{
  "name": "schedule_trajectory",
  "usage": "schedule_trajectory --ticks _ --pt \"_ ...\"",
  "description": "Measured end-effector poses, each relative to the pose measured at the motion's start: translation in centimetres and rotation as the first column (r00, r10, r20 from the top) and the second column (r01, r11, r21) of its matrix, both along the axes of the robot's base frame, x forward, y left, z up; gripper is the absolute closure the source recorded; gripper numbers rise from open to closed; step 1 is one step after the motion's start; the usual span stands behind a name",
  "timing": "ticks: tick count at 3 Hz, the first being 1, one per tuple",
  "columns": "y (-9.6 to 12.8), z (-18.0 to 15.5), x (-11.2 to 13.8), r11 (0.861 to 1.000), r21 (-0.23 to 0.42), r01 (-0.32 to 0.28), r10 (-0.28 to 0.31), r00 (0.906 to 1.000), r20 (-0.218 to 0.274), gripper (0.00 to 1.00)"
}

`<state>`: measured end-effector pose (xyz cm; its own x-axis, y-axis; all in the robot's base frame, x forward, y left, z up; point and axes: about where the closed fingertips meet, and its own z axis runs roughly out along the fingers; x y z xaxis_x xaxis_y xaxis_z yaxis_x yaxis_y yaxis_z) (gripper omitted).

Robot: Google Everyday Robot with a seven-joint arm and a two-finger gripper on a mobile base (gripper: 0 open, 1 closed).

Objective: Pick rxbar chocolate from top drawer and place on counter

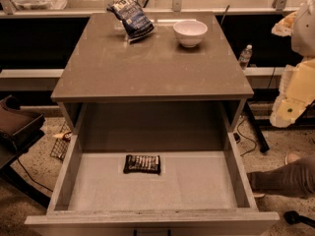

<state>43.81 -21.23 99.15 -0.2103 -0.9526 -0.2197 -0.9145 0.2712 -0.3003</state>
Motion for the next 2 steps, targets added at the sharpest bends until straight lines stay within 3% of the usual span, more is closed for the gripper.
schedule_trajectory --ticks 1,2 --pt "0.0 0.0 0.0 1.0 0.0 0.0 0.0 1.0 0.0 0.0" --pt "0.7 -2.3 0.8 1.0 0.015 -0.009 0.009 1.0 0.0 0.0"
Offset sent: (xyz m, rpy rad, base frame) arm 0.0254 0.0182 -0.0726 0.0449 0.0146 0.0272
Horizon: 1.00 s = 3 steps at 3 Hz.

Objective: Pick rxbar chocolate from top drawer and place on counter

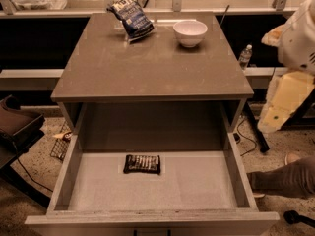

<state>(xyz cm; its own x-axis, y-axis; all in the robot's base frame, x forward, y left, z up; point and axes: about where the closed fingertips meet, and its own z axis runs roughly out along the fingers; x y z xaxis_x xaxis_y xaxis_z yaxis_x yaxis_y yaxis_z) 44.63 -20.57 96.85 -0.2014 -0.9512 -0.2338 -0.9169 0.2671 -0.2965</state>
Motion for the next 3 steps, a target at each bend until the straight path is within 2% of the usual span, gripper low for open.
schedule_trajectory --ticks 1,2,3 --pt "0.9 -4.7 1.8 0.997 0.064 -0.036 0.036 0.9993 0.005 0.0" --pt "2.5 -10.1 3.7 0.982 0.178 -0.06 0.055 0.998 0.029 0.0" --pt "3.9 -13.9 4.2 0.958 0.277 -0.069 0.055 0.9969 0.056 0.0"
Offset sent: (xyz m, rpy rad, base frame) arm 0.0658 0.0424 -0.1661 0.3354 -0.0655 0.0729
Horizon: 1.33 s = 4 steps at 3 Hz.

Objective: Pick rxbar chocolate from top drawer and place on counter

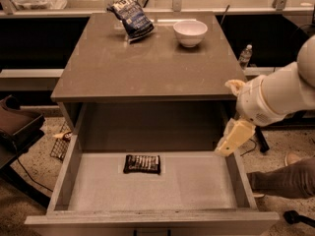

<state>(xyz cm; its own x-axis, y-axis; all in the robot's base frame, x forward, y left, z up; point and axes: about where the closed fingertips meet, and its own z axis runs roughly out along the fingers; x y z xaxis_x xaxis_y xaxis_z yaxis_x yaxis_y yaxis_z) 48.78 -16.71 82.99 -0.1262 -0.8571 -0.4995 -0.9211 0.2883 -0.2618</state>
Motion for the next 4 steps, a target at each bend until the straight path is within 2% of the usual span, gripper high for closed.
schedule_trajectory --ticks 1,2,3,4 --pt "0.8 -2.2 -1.0 0.997 0.077 0.016 -0.017 0.9999 0.001 0.0" --pt "0.8 -2.1 -1.0 0.997 0.077 0.016 -0.017 0.9999 0.001 0.0" --pt "3.6 -5.3 -1.1 0.998 0.057 -0.029 0.03 0.9993 -0.021 0.0" --pt "8.7 -10.4 -0.8 0.992 0.057 -0.113 0.116 0.9923 -0.043 0.0"
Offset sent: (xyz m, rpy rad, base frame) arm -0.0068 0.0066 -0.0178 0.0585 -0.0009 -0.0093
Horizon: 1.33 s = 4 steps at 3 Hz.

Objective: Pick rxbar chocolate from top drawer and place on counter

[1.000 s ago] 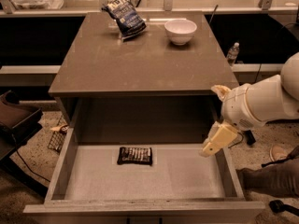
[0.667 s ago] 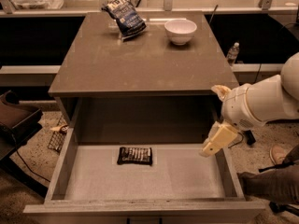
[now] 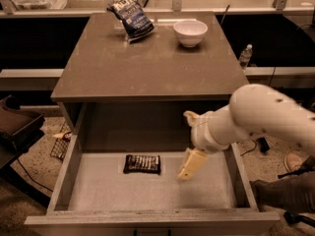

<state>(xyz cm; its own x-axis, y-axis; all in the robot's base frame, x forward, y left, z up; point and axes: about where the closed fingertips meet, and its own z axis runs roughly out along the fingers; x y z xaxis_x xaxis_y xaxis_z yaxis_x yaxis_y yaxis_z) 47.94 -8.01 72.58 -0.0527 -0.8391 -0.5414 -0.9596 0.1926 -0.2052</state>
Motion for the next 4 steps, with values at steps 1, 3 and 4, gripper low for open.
schedule_trajectory --ticks 1,3,4 --pt "4.0 -4.0 1.0 0.999 -0.012 -0.053 0.053 0.9986 -0.01 0.0" --pt "7.8 -11.2 3.2 0.994 -0.051 -0.093 0.089 0.994 -0.063 0.0" --pt "8.2 -13.9 3.6 0.994 -0.059 -0.095 0.089 0.9905 -0.106 0.0"
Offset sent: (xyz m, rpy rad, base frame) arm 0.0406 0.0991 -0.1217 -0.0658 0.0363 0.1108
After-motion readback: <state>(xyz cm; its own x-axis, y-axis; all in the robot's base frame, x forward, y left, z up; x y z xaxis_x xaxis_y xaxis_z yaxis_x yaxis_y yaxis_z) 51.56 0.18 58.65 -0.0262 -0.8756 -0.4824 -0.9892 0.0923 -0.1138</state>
